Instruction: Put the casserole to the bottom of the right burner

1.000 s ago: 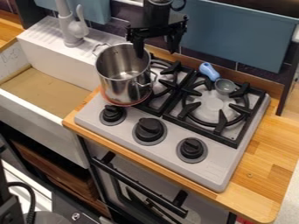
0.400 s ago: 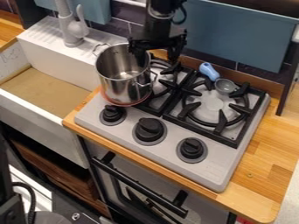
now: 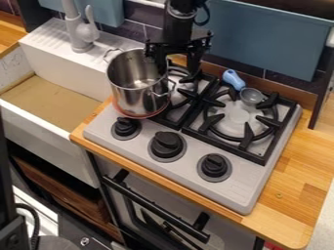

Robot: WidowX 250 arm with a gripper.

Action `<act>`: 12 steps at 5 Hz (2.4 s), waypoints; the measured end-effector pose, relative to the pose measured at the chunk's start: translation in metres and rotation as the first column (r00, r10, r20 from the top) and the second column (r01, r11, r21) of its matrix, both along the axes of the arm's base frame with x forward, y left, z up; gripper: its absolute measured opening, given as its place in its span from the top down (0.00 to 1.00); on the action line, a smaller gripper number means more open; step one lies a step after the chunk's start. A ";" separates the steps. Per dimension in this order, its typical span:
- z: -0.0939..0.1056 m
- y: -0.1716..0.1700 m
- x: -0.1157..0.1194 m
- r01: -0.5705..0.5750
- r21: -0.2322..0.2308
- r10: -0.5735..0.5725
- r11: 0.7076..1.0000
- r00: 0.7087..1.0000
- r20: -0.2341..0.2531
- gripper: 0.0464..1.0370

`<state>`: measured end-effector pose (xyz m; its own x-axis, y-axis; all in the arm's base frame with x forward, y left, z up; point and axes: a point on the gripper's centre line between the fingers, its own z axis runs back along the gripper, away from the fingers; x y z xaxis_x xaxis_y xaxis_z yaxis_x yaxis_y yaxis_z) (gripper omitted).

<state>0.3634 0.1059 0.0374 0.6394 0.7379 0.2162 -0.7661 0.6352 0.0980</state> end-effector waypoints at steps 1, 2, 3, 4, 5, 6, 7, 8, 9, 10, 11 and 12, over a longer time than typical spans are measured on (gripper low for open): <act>0.003 0.005 0.000 -0.029 -0.001 0.029 1.000 1.000 -0.007 0.63; 0.004 0.010 0.000 -0.048 0.006 0.048 0.999 0.998 -0.031 0.86; 0.007 0.014 0.003 -0.058 0.020 0.058 0.998 0.998 -0.037 0.98; 0.006 0.019 0.003 -0.048 0.055 0.050 0.997 0.998 -0.030 0.99; 0.006 0.021 0.000 -0.054 0.085 0.058 0.995 0.997 -0.046 0.99; 0.014 0.020 -0.003 -0.081 0.097 0.090 0.992 0.993 -0.081 0.99; 0.026 0.015 0.000 -0.103 0.096 0.112 0.990 0.989 -0.098 0.99; 0.035 0.000 0.001 -0.104 0.045 0.109 0.994 0.985 -0.137 0.99; 0.051 -0.027 0.000 -0.082 -0.029 0.078 0.996 0.988 -0.135 0.99; 0.058 -0.055 0.006 -0.020 -0.080 0.013 0.997 0.997 -0.077 0.99; 0.050 -0.084 0.003 0.018 -0.084 -0.025 0.996 0.997 -0.079 0.99; 0.040 -0.113 -0.007 0.000 -0.099 -0.011 0.995 0.994 -0.109 0.99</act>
